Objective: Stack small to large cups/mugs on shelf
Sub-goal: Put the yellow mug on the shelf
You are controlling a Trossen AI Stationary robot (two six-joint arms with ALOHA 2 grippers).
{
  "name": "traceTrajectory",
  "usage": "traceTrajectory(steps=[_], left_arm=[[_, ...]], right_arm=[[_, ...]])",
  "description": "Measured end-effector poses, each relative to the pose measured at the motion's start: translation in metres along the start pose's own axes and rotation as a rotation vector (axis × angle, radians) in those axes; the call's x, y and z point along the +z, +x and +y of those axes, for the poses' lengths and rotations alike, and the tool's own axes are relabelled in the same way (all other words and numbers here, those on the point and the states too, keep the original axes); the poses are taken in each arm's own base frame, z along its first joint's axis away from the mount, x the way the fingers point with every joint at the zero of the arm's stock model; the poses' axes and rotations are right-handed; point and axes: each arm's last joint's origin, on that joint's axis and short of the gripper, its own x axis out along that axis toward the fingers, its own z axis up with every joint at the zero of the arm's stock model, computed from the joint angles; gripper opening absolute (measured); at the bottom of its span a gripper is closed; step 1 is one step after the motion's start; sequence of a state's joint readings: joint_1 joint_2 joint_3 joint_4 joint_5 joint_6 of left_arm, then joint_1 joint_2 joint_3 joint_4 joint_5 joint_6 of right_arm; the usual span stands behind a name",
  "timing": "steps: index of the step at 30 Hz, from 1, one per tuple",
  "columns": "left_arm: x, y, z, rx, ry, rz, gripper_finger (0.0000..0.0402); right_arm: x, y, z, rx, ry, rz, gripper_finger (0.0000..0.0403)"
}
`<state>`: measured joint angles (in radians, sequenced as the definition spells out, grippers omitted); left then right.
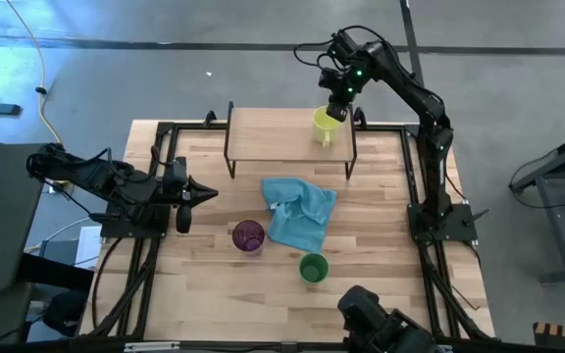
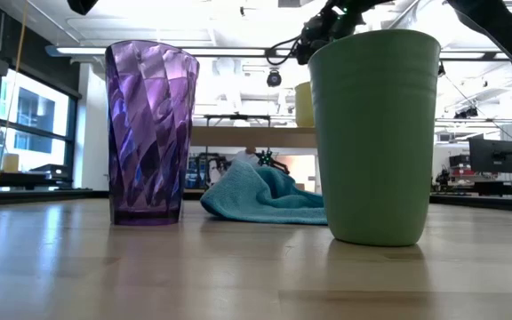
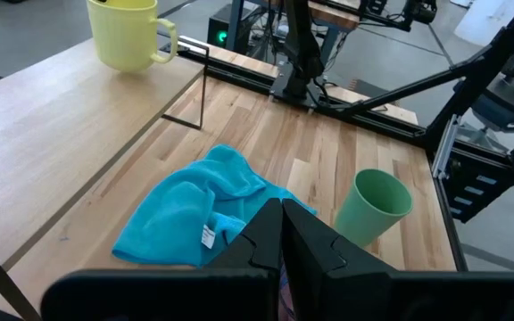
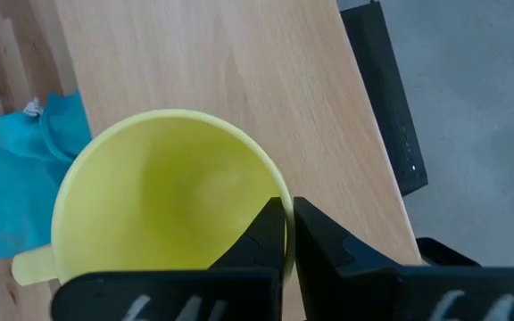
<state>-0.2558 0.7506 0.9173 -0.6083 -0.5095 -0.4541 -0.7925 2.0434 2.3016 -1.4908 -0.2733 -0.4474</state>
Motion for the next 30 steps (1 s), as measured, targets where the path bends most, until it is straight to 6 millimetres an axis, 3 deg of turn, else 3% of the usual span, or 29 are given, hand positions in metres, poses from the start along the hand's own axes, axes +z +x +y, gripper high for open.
traceTrajectory(steps=[30], left_arm=[[0.0007,-0.0001,-0.0004,-0.004,-0.006,-0.007,0.0001]], right_arm=[[0.0012,0.0093,-0.0031,0.016,0.000,0.018,0.0000]])
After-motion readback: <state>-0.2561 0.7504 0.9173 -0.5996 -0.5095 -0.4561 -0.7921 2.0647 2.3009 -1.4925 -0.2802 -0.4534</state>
